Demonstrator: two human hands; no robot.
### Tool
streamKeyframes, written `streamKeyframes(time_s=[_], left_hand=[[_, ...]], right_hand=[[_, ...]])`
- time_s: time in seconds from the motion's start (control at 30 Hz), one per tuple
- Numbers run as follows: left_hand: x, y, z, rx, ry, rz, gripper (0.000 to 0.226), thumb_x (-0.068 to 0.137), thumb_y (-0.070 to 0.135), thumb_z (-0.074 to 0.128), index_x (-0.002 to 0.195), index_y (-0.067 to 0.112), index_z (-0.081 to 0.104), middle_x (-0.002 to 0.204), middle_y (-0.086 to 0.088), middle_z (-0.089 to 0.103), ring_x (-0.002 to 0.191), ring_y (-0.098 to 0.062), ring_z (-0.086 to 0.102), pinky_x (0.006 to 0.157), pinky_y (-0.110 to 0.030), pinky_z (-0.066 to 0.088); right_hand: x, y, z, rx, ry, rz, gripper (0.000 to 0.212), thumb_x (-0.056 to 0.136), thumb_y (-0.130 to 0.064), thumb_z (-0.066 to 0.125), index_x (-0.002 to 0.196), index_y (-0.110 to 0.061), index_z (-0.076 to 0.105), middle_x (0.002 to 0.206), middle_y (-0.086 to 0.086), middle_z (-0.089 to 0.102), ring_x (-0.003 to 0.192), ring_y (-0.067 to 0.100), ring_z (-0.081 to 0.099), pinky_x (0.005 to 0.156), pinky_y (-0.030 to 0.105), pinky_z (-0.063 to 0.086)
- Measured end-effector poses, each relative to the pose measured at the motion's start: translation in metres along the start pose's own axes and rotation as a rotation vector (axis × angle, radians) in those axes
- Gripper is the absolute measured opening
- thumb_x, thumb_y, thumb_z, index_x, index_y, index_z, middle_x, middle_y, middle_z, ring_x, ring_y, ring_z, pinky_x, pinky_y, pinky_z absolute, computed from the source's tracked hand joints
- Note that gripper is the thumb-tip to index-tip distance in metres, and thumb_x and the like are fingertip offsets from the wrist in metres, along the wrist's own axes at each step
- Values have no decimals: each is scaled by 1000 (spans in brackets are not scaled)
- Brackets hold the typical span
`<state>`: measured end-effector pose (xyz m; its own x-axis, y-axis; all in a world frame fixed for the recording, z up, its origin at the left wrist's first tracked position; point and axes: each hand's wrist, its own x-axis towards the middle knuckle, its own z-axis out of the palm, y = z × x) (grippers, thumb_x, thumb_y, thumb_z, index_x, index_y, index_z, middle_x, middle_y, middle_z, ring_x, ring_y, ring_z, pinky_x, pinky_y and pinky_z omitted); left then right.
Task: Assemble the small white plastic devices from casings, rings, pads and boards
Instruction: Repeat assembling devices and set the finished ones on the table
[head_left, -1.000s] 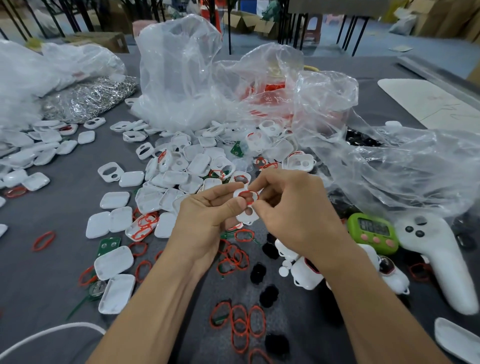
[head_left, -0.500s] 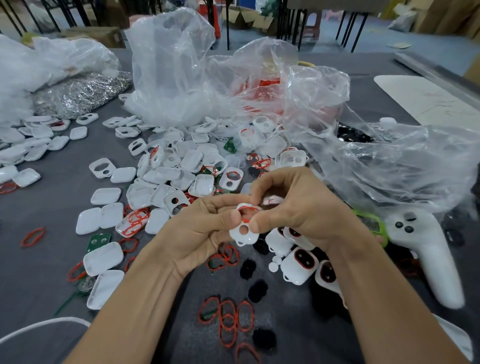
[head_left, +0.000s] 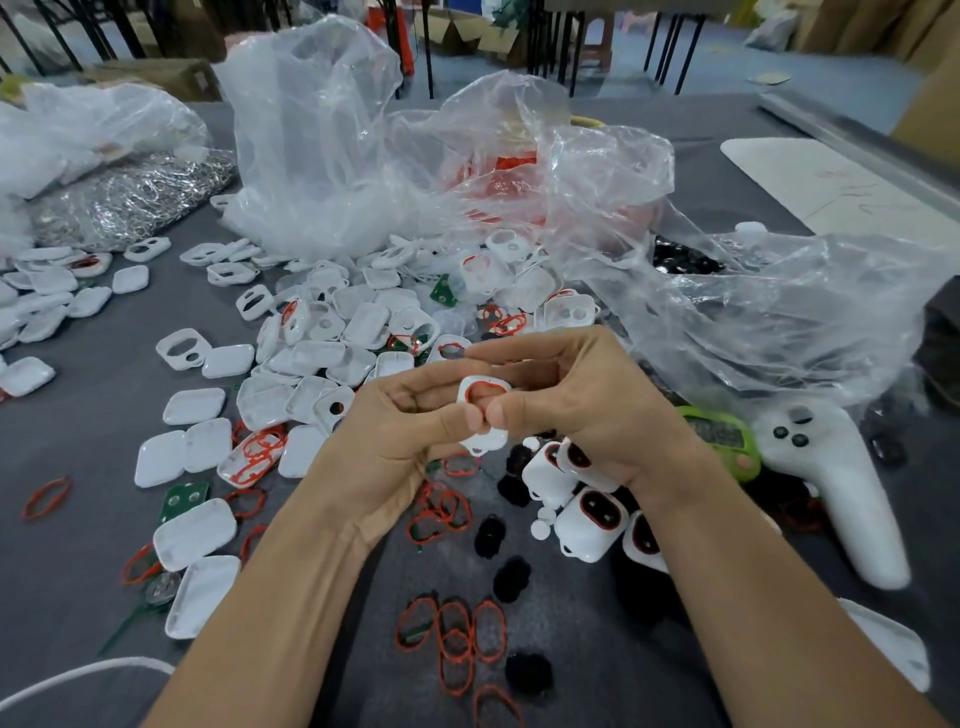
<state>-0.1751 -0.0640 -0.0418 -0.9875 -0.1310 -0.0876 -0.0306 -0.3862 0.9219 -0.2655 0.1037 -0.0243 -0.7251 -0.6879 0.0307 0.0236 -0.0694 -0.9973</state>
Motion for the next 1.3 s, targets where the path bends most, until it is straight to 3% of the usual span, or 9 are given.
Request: streamKeyframes(time_s=[0.2,0.33,0.5,0.87,1.13,1.3], left_hand=[[4,1,0,-138,173,-52,37,70,4,73,107,-2,74,92,-15,79,72,-16,75,60,-20,61],[2,1,-1,-156,202,-53,37,69,8,73,106,0,74,80,-8,77,66,-10,72,61,-18,59],[1,1,-1,-134,225,-46,40,69,10,73,108,-2,73,79,-7,77,66,-10,71,60,-17,58],[1,3,-6,-82,211,-14,38,66,10,76,103,2,76,89,-14,78,73,-17,73,67,-23,61],[0,4,-5,-93,166,10,46,68,5,74,113,-4,72,101,-17,78,82,-20,74,73,-24,61],[0,4,-2,-29,237,37,36,65,5,75,101,2,76,88,-11,79,71,-15,73,61,-20,58]], right_hand=[[-2,5,15,-460,243,-213,21,80,-18,84,100,-22,84,85,-10,80,80,7,77,76,30,62],[-3,10,27,-582,300,-389,17,85,-9,81,99,-18,83,84,-15,78,75,4,75,74,23,60],[-1,15,32,-543,355,-330,14,85,-8,82,97,-14,84,77,-10,79,72,0,73,71,14,54],[-2,14,37,-493,394,-300,12,85,-7,82,95,-14,84,83,-10,79,76,0,74,74,17,58],[-1,15,36,-432,421,-256,14,85,-9,82,95,-18,84,80,-12,79,74,5,75,70,19,58],[-1,15,39,-428,419,-244,13,86,-7,80,96,-15,84,84,-8,80,78,5,75,76,22,60]])
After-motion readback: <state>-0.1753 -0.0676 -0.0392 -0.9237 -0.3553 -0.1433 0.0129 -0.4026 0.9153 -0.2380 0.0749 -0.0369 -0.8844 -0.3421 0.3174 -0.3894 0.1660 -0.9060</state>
